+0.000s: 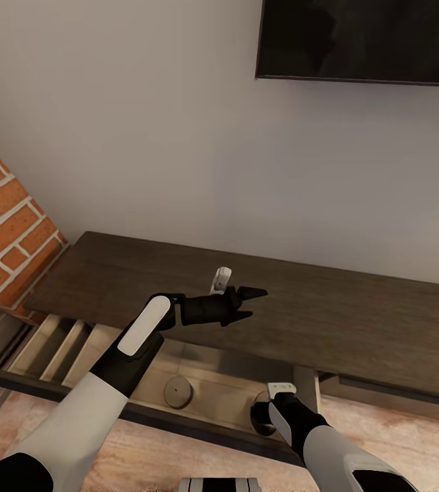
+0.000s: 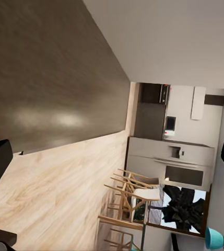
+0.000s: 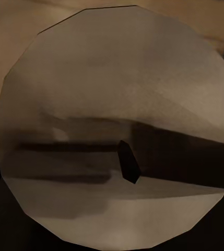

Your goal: Place each of the two pumpkins and all three candles from the living room inside a cabinet in the living room (use any cabinet), then make sure every cabinet is closed, and position the cauldron so it is next to a table in the living room.

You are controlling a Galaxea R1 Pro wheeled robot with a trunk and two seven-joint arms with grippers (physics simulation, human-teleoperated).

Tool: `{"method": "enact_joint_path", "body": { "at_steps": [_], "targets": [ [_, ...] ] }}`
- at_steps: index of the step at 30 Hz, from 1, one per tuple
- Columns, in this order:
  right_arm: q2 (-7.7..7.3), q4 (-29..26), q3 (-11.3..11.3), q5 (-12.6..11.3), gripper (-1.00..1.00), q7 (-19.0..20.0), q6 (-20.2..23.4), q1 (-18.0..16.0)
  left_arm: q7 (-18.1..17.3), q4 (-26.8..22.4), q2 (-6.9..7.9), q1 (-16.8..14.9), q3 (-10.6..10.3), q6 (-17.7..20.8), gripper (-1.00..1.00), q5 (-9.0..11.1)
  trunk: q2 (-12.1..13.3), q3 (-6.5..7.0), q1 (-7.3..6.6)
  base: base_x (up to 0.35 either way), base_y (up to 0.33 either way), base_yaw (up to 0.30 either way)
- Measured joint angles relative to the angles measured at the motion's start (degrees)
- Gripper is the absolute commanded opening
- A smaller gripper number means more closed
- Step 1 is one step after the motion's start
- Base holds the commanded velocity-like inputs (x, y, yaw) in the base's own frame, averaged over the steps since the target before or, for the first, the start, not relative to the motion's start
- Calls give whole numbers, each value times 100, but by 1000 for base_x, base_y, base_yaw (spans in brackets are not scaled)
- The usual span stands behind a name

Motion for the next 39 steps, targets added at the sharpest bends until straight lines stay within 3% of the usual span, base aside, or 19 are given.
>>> {"method": "enact_joint_path", "body": {
  "at_steps": [30, 31, 39],
  "targets": [
    [15, 4, 9, 2, -100, -27, -167, 0, 0, 4, 0, 0, 0, 0, 100, 1, 0, -3, 0, 0, 0, 0],
    [14, 4, 9, 2, 100, -30, -167, 0, 0, 4, 0, 0, 0, 0, 100, 1, 0, -3, 0, 0, 0, 0],
    [21, 7, 9, 0, 100, -35, -167, 0, 0, 4, 0, 0, 0, 0, 100, 1, 0, -3, 0, 0, 0, 0]
  ]
}}
